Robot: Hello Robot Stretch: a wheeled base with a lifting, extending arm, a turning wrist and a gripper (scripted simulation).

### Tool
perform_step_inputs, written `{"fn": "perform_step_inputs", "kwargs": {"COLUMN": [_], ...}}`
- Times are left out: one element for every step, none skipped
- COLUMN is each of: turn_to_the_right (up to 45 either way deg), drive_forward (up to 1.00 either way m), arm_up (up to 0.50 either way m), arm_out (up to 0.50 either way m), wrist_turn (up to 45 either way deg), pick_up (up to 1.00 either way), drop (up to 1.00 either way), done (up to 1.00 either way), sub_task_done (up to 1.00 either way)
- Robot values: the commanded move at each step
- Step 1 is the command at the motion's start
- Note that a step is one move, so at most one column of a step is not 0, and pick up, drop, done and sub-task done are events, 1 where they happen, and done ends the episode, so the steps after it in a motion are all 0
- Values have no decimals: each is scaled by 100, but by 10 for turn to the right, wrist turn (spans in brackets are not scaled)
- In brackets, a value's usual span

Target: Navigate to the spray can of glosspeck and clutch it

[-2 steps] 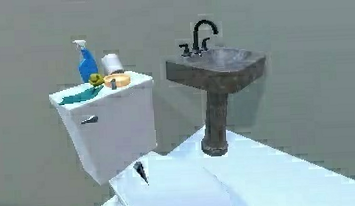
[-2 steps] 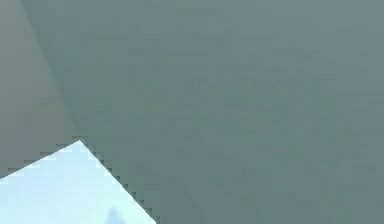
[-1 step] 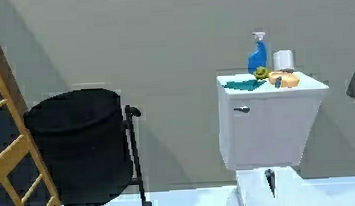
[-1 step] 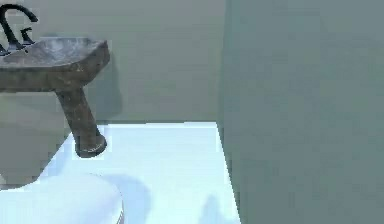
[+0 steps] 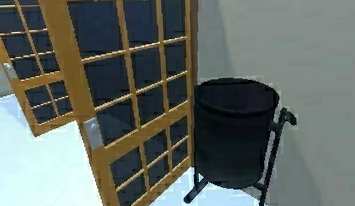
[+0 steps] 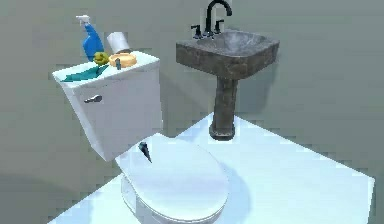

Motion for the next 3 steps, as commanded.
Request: {"fn": "perform_step_inputs", "kwargs": {"turn_to_the_right": [-90,-30,450], "drive_forward": [0,0,0], "arm_up": [0,0,0], "arm_out": [0,0,0], "wrist_turn": [0,0,0], "pick_up": [0,0,0], "drop": [0,0,0], "done": [0,0,0], "sub_task_done": [0,0,0]}}
